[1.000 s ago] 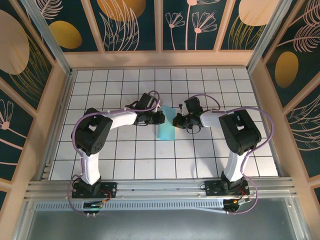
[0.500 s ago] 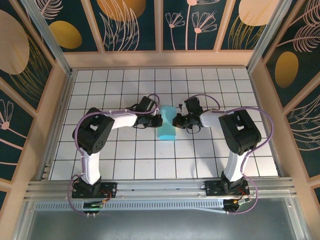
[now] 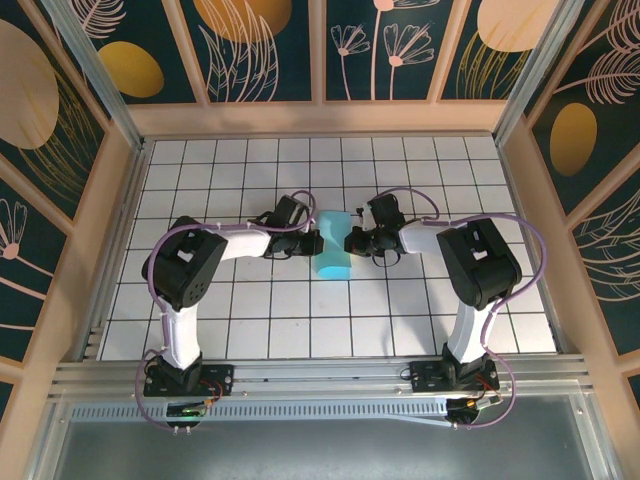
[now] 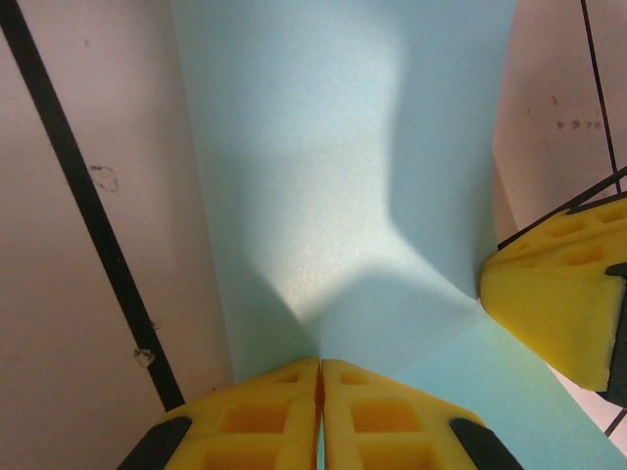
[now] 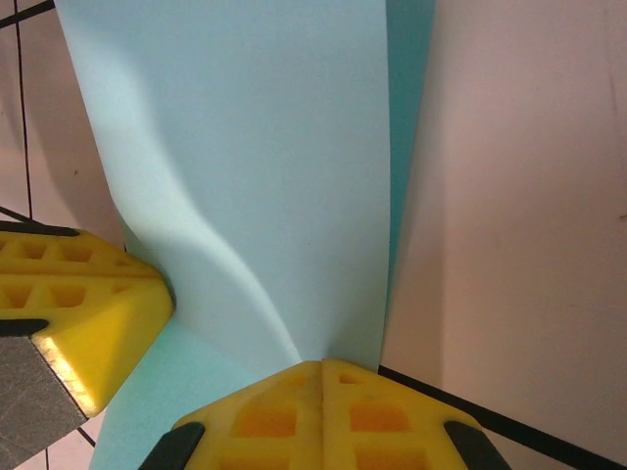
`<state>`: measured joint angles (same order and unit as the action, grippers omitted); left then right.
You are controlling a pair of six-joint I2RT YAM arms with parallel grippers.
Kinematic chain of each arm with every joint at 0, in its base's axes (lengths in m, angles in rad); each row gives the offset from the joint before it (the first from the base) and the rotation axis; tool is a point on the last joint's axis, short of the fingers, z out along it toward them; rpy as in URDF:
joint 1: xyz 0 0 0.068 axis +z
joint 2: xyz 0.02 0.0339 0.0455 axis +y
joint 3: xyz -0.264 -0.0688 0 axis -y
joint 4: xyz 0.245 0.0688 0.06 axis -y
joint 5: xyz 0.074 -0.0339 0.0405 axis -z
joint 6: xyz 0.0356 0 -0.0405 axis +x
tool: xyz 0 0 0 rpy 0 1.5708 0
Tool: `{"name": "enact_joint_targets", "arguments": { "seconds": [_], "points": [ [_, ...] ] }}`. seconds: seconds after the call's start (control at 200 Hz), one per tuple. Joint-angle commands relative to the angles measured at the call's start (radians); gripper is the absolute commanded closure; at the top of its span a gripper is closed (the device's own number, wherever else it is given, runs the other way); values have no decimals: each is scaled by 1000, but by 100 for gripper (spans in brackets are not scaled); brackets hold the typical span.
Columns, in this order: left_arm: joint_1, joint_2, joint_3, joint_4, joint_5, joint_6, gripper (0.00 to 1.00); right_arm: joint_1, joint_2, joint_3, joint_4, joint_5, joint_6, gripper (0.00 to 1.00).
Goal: Fold a paper plane with a square sheet of paper (fold left side to right side)
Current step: First fold the square sheet of paper in half at the center of the table.
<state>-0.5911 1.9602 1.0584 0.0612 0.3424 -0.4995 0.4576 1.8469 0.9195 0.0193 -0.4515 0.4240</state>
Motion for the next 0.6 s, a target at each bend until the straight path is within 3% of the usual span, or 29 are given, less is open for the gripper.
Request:
{"name": "enact_joint_targets", "arguments": {
  "seconds": [0.0,0.405,0.596],
  "points": [
    [35,-21,-48,-41,-31,19,90,6,68,-25,-118,111,-21,100],
    [62,-106,-80,-32,-15,39,90,6,66,-28,-115,108,-23,100],
    [56,-139,-80,16,98,22,92,7,65,-28,-110,105,-20,100]
  ]
}}
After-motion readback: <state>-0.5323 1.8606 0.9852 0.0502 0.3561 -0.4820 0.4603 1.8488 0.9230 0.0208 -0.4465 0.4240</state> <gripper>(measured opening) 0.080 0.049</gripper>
